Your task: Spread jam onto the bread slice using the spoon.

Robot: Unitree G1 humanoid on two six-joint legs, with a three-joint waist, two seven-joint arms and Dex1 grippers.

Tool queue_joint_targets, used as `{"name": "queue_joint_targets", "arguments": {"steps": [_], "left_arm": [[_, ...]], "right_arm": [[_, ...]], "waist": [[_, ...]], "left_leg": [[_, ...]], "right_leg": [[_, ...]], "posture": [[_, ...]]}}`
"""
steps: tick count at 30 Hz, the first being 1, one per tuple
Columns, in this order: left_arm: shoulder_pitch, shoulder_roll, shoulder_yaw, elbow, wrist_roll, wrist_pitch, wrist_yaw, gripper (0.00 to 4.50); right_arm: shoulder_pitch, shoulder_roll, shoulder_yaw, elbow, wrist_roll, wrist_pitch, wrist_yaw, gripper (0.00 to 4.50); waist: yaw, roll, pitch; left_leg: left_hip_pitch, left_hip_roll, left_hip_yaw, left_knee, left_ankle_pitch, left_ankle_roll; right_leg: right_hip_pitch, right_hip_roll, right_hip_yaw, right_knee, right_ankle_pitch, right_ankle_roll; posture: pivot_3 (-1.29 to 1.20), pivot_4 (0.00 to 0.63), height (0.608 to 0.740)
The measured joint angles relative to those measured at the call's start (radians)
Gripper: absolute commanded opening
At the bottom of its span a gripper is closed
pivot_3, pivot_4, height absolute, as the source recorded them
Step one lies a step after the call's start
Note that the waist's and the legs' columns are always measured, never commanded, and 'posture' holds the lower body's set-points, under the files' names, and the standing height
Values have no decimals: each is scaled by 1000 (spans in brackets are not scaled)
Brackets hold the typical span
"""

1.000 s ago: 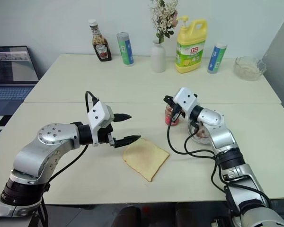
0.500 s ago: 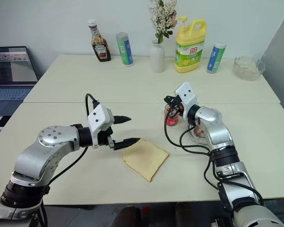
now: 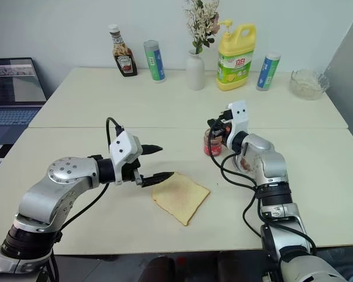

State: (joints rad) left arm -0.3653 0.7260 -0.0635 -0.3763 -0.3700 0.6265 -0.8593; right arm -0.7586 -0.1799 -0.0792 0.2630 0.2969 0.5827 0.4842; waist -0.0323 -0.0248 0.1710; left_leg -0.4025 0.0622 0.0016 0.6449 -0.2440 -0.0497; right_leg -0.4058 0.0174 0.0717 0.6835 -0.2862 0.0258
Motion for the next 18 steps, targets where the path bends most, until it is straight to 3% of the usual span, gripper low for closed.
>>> {"name": "queue_joint_targets", "arguments": {"steps": [18], "left_arm": [[2,-5,-12,-3,2,0,19,4500]], "right_arm": [[-17,62,-176,-12,194,143,-141,12]], "waist": [[-1,0,0]], "left_leg": [[0,0,0,0,0,0]], "right_leg": [[0,0,0,0,0,0]], "posture": [[0,150,740]]}}
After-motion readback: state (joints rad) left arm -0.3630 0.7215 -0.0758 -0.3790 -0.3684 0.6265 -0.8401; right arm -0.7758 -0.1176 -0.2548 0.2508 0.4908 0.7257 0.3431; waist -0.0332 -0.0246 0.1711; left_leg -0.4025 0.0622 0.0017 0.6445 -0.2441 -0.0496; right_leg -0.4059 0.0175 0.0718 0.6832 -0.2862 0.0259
